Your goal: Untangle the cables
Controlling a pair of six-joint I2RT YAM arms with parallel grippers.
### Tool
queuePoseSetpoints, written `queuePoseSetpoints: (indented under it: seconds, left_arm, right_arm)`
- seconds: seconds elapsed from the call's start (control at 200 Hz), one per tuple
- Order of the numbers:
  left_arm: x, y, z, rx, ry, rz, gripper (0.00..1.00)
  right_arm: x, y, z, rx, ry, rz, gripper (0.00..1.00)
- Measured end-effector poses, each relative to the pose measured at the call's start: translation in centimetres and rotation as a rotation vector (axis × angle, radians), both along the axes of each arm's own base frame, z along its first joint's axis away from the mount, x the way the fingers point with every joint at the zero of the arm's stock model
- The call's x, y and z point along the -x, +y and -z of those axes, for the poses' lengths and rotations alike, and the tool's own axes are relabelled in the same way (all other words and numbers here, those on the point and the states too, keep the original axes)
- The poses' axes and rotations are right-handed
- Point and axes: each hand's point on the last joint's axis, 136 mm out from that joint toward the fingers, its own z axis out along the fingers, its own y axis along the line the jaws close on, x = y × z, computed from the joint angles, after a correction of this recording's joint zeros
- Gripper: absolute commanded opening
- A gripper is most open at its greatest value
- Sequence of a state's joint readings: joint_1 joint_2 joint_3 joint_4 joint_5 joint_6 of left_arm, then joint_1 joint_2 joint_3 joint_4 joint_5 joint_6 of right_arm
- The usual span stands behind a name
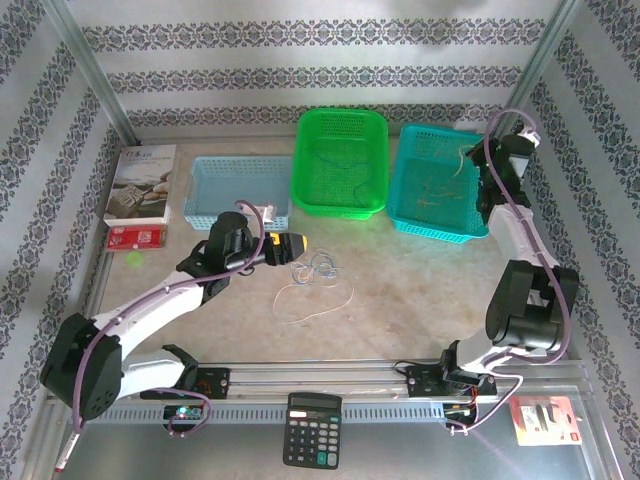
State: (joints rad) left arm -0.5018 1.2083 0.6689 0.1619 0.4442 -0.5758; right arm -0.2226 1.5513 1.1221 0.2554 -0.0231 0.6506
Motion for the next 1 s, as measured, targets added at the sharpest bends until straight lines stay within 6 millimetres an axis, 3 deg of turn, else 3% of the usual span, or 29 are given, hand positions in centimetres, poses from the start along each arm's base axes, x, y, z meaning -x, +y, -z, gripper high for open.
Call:
queuePoseSetpoints:
  seconds: [0.095, 0.12, 0.215, 0.325, 0.45, 0.61, 0.769, 0.869, 1.004]
  left_arm:
    - [-0.3, -0.3, 0.8, -0.033, 0.015, 0.018, 0.74]
    - [-0.3, -0.3, 0.9, -0.039, 0.017, 0.025, 0.74]
    - [-0.3, -0.6, 1.4, -0.06, 0.029, 0.05, 0.75]
    - [-0.2, -0.9, 1.6, -0.085, 0.032, 0.078, 0.75]
    - [0.0, -1.8, 1.4, -0.11, 0.023, 0.12, 0.76]
    - [1.0, -3.3, 2.4, -0.171, 0.029, 0.194, 0.75]
    - [2.5, -4.9, 5.1, -0.283, 0.053, 0.269, 0.69]
    - [2.8, -5.5, 6.8, -0.349, 0.068, 0.296, 0.63]
    - [2.2, -5.5, 8.7, -0.414, 0.083, 0.293, 0.57]
  right_arm:
    - [-0.7, -0.1, 2.1, -0.006, 0.042, -0.003, 0.44]
    - [-0.8, -0.1, 2.8, -0.008, 0.057, -0.005, 0.51]
    - [-1.2, 0.0, 5.1, -0.011, 0.107, -0.019, 0.61]
    - [-0.8, 0.6, 6.7, -0.023, 0.145, -0.041, 0.64]
    - [-0.1, 2.4, 6.8, -0.029, 0.161, -0.084, 0.64]
    - [1.8, 8.7, 3.9, -0.024, 0.108, -0.231, 0.64]
    - [5.5, 16.2, 1.9, -0.023, 0.055, -0.424, 0.64]
    - [8.5, 20.2, 3.2, -0.03, 0.073, -0.532, 0.64]
    - [12.5, 23.5, 7.7, -0.05, 0.168, -0.626, 0.64]
